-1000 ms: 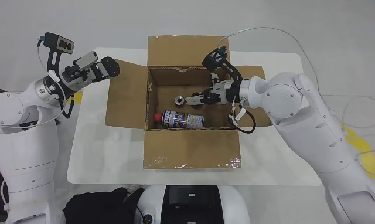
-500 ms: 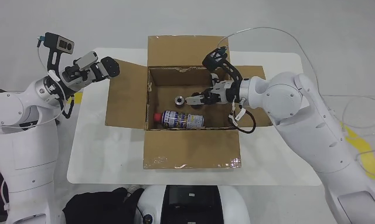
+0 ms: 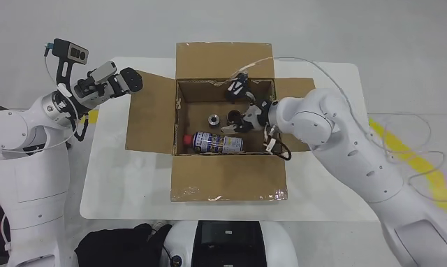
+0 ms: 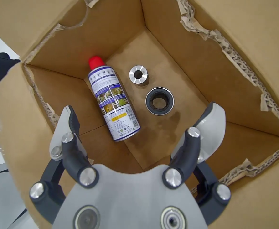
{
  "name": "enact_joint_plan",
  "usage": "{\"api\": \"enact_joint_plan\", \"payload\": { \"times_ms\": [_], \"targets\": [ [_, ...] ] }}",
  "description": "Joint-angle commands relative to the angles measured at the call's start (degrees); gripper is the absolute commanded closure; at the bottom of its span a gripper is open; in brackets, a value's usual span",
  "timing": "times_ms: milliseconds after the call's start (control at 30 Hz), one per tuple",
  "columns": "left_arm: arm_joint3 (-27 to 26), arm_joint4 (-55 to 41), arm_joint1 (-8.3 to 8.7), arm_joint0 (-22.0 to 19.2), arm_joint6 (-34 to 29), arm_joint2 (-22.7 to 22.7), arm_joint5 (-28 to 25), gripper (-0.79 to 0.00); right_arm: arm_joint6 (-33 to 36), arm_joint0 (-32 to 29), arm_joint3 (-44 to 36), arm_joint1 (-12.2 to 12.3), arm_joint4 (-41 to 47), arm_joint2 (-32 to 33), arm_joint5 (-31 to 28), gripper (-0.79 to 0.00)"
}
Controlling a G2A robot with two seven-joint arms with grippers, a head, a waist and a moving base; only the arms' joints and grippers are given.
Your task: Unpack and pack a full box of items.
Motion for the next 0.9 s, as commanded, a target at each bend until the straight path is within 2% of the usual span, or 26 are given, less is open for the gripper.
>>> {"api": "enact_joint_plan", "payload": {
  "times_ms": [0,267,400,767,867],
  "targets": [
    [0.0,0.0,0.0,0.0,0.0,0.0,0.0,-0.785,0.12,1.03,1.07,-0.51,-1.69,-1.41,-0.28,-0.785],
    [0.0,0.0,0.0,0.0,0.0,0.0,0.0,-0.785,0.2,4.67,7.39,-2.98,-3.61,-6.34,-1.26,-0.785],
    [0.0,0.0,0.0,0.0,0.0,0.0,0.0,-0.785,-0.79,5.74,10.94,-4.45,-3.25,-8.17,1.29,-0.785],
    [0.0,0.0,0.0,0.0,0.0,0.0,0.0,-0.785,0.48,7.55,16.02,-7.31,-5.01,-11.51,3.78,-0.785],
    [0.0,0.0,0.0,0.0,0.0,0.0,0.0,-0.785,0.89,7.6,17.32,-7.84,-4.8,-11.64,4.68,-0.736]
  ]
}}
